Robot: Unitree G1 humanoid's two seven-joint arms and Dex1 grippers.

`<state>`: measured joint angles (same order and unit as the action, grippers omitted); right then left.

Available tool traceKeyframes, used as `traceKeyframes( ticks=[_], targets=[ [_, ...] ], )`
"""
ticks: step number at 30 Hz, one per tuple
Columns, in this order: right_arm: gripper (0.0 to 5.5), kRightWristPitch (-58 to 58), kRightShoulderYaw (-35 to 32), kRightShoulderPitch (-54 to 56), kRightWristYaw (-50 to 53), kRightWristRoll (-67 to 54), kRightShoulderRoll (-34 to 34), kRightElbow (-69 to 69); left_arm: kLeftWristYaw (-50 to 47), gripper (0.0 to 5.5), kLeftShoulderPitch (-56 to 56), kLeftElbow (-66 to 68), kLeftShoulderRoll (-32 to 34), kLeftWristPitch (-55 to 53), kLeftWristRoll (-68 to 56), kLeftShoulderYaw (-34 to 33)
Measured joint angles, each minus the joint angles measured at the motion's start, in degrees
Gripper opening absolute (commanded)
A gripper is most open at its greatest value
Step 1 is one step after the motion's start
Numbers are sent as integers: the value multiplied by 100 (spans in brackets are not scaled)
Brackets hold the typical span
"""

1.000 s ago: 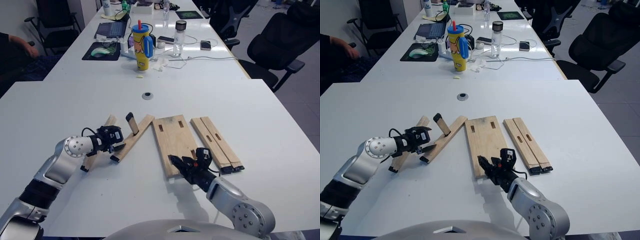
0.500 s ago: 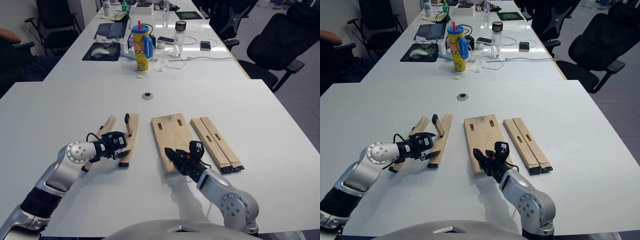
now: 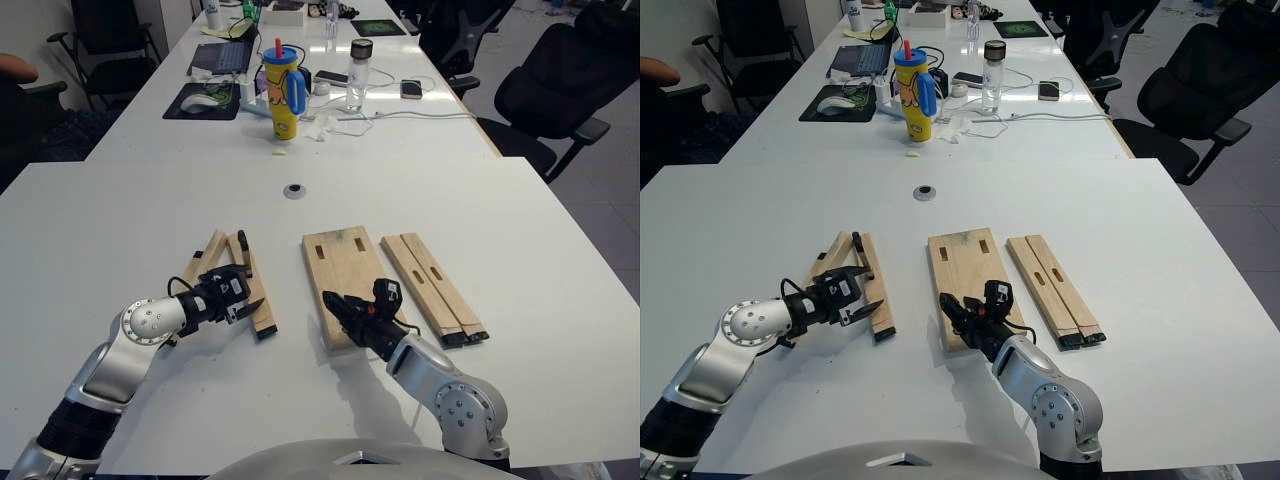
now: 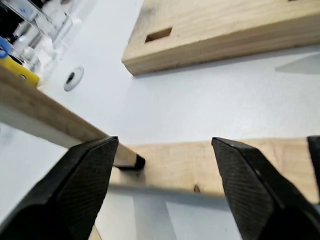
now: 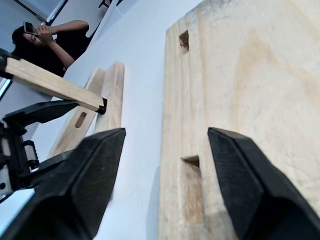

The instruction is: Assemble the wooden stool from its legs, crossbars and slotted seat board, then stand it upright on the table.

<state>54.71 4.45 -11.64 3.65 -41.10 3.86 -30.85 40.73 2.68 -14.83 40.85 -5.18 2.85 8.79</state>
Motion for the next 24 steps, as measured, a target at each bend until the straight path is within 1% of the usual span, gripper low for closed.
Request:
traceKeyframes(
  ticks=[3,5,6,8,11,14,16,18,20,22,24],
  targets=[
    [307,-47,0,-3,-29,-1,-7,29,162,351,406,60,-12,1322,-554,-382],
    [307,-89,-10,5,-82,3,-14,71,241,351,605,33,-125,1948,-1027,-695],
    [307,-136,-22,17,-126,15,-56,110,200,351,630,-112,-236,2105,-1302,-887],
    [307,-227,-54,53,-191,63,-175,161,51,319,296,-483,-375,1994,-1691,-1030],
    [307,-354,-82,116,-285,137,-272,229,-293,273,-810,-817,-615,1156,-2367,-1058],
    [307,-562,-127,397,-443,340,-492,484,-971,221,-1909,-823,-1079,-149,-2993,-982],
    [307,-646,-135,609,-515,477,-584,679,-1485,196,-2374,-677,-1382,-989,-3207,-934],
    [307,-653,-125,860,-607,618,-719,862,-1937,168,-2554,-625,-1544,-1691,-3233,-895],
    [307,-653,-126,1089,-701,704,-857,1024,-2336,164,-2520,-622,-1651,-2381,-3309,-911],
    [307,-657,-159,1252,-766,765,-906,1145,-2686,164,-2439,-623,-1798,-3039,-3541,-1093],
    [307,-700,-172,1286,-809,815,-893,1222,-2946,164,-2465,-635,-2030,-3362,-3879,-1362]
  ],
)
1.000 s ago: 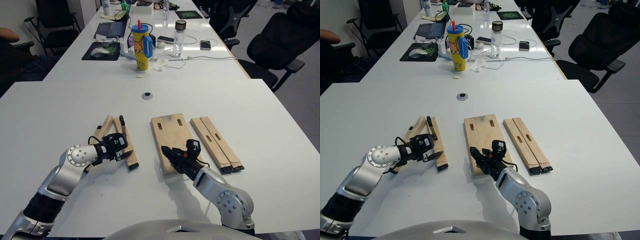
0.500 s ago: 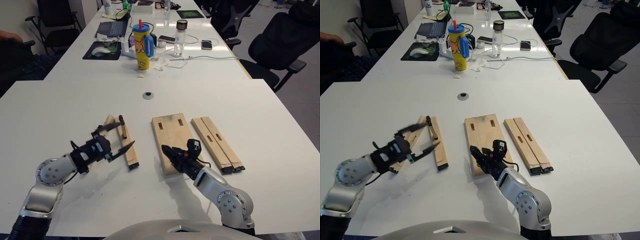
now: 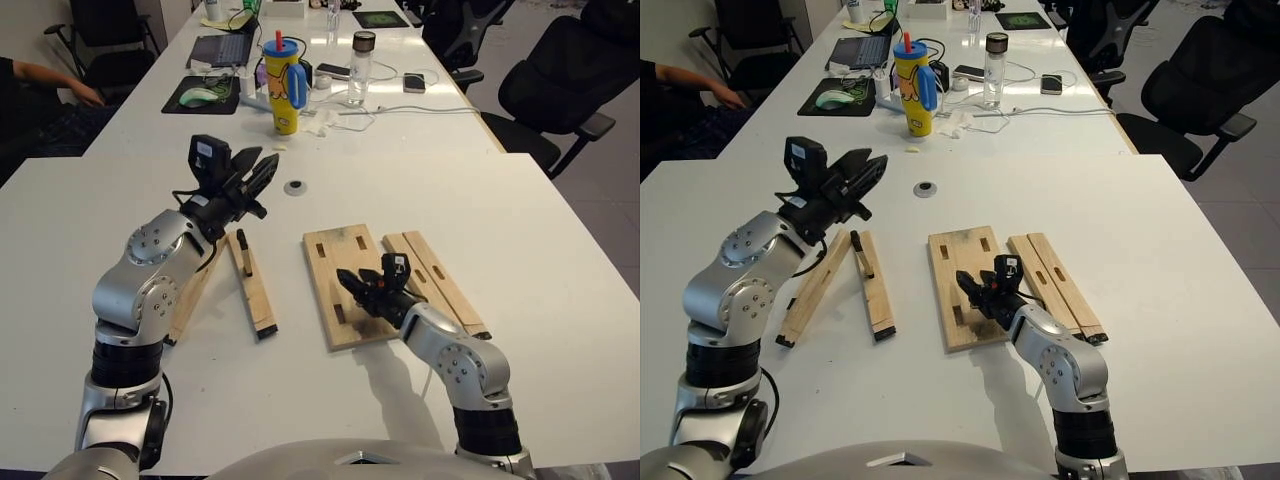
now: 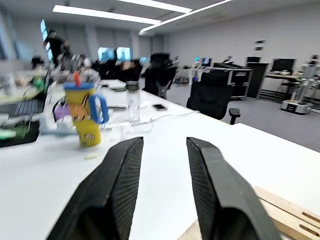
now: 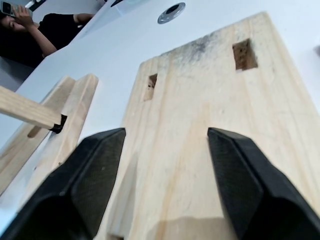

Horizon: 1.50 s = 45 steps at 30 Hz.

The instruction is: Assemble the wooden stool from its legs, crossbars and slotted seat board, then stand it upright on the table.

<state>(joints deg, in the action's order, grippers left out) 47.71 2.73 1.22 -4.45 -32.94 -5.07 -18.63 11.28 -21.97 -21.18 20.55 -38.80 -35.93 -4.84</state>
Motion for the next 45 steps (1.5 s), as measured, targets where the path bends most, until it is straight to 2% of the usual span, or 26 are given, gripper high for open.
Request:
traceKeyframes(
  ticks=[5,8,10,13,16,23,27,35,45],
  targets=[
    [307,-162,38,-2,-86,107,45,138,-262,164,-406,-309,-280,-264,-586,-392],
    [307,-259,61,3,-130,137,57,212,-118,164,-383,-643,-240,-172,-565,-365],
    [307,-317,114,17,-137,218,56,244,-1,164,7,-859,60,48,-41,-108],
    [307,-369,178,19,-136,319,64,244,-108,164,1100,-599,692,-360,858,614],
    [307,-369,197,-8,-84,352,100,217,-199,164,1911,-107,821,-709,1321,945],
    [307,-367,284,-44,-75,459,230,180,-139,164,819,33,271,-438,1458,829],
    [307,-394,278,-65,-93,494,271,192,23,164,775,-152,161,-276,1467,800],
    [307,-446,269,-64,-161,530,319,236,-71,164,558,-158,-108,564,1683,324],
    [307,-516,275,-148,-179,566,376,235,-209,164,-85,-165,-437,785,1631,9]
  ],
)
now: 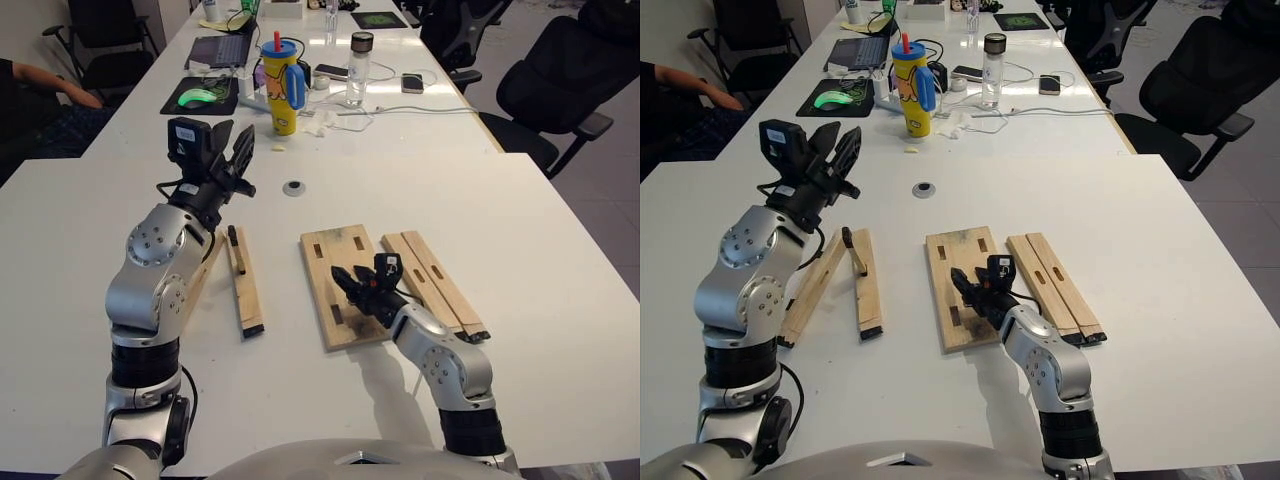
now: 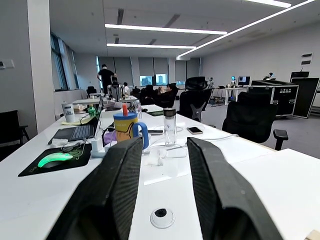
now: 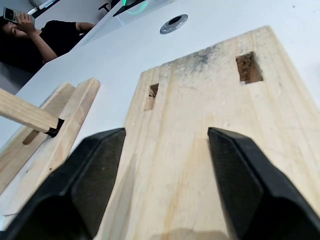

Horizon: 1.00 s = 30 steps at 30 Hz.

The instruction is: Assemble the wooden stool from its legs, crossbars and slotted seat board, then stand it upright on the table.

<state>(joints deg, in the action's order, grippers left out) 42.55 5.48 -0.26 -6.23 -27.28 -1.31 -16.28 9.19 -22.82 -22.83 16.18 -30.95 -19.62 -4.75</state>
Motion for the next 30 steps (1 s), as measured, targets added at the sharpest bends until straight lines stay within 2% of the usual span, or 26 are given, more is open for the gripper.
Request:
traceKeyframes(
  ticks=[15,21,30],
  targets=[
    [307,-2,1,65,-38,4,-12,68,163,164,57,-52,-120,119,-120,-93],
    [307,-3,26,93,-88,117,-19,91,240,164,786,-15,-74,258,64,-97],
    [307,-5,36,124,-201,198,-15,127,202,164,370,-35,-155,902,50,-292]
  ],
)
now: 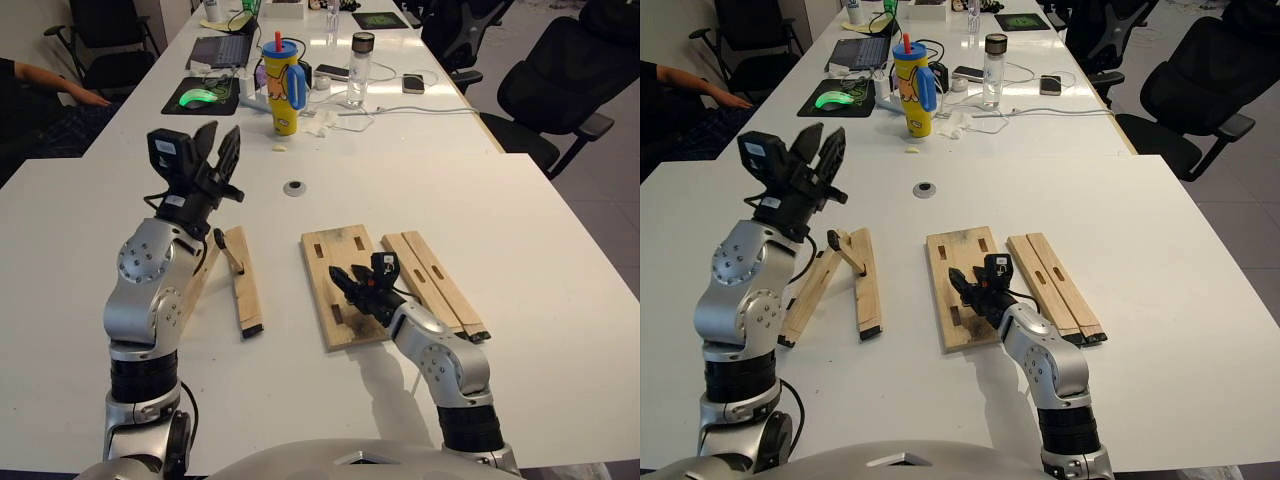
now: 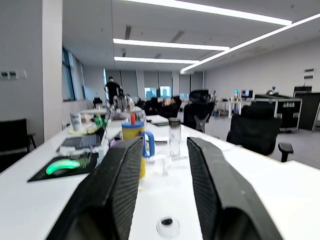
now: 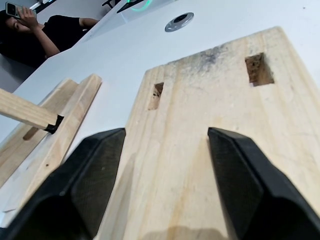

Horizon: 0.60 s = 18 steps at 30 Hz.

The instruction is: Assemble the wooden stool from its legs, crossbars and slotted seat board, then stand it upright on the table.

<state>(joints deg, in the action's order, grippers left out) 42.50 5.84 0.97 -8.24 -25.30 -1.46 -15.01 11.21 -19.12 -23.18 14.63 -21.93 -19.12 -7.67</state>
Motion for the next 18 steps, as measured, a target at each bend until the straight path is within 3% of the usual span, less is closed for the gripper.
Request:
traceKeyframes(
  ticks=[5,10,18],
  targets=[
    [307,0,0,55,-63,15,-28,68,-71,164,106,25,47,254,341,36],
    [307,25,-8,134,-82,15,-41,170,56,164,863,543,428,-493,1040,885],
    [307,71,-30,144,-80,11,-20,202,-33,164,473,814,240,-729,1069,757]
  ],
)
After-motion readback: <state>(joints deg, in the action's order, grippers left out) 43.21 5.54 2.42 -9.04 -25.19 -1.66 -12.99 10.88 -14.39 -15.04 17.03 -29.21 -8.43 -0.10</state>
